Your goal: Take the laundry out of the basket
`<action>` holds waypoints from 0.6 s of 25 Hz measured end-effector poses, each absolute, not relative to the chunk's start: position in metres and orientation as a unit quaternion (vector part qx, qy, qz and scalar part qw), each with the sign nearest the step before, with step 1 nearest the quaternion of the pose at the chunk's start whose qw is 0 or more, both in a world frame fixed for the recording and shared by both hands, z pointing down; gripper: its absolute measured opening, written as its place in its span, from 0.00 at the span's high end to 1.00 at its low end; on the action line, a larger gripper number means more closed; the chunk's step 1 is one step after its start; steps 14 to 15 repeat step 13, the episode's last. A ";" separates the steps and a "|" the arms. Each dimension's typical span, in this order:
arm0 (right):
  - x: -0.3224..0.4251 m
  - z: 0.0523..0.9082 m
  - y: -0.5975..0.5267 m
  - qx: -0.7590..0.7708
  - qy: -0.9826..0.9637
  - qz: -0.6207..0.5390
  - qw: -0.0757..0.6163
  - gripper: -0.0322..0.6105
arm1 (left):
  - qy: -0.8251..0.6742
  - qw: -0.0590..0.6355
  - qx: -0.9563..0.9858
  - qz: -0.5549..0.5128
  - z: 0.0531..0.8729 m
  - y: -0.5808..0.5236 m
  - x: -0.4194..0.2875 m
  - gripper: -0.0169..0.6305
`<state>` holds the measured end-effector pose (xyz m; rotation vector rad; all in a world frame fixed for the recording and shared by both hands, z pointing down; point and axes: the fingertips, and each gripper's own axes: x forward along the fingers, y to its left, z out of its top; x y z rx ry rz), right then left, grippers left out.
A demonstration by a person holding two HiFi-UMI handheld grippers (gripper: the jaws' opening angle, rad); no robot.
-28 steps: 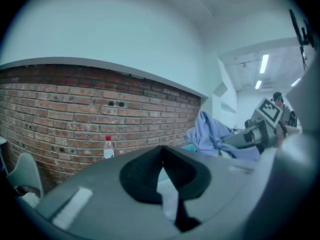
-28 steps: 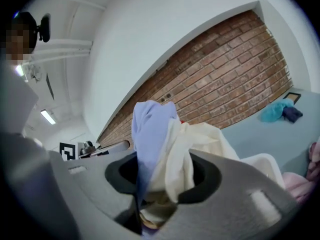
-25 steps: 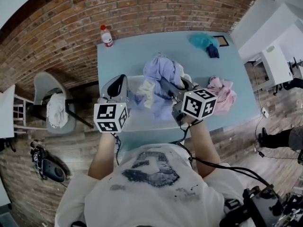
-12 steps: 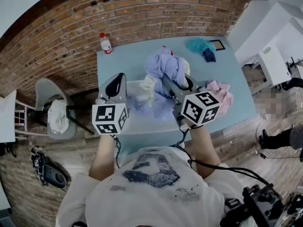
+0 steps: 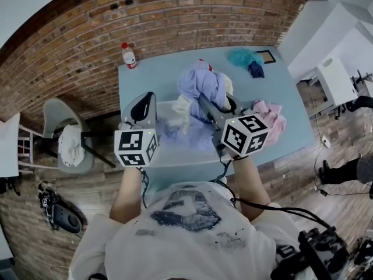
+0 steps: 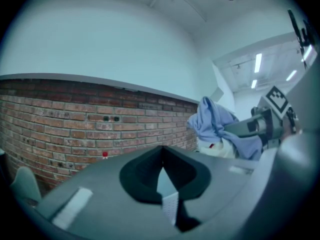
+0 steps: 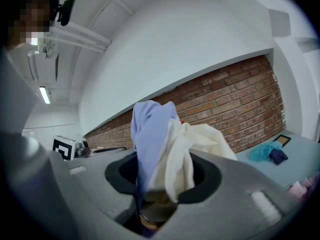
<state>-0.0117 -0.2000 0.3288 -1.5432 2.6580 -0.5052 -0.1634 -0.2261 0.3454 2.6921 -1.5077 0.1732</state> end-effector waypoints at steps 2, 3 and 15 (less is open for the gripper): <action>-0.011 0.329 -0.200 -0.495 0.853 -0.163 0.015 0.70 | -0.488 0.026 0.870 0.056 0.347 -0.226 -0.164 0.99; -0.012 0.329 -0.200 -0.494 0.854 -0.164 0.016 0.70 | -0.489 0.027 0.870 0.057 0.348 -0.226 -0.164 0.99; -0.014 0.333 -0.204 -0.491 0.854 -0.169 0.016 0.70 | -0.491 0.033 0.869 0.058 0.354 -0.230 -0.167 0.99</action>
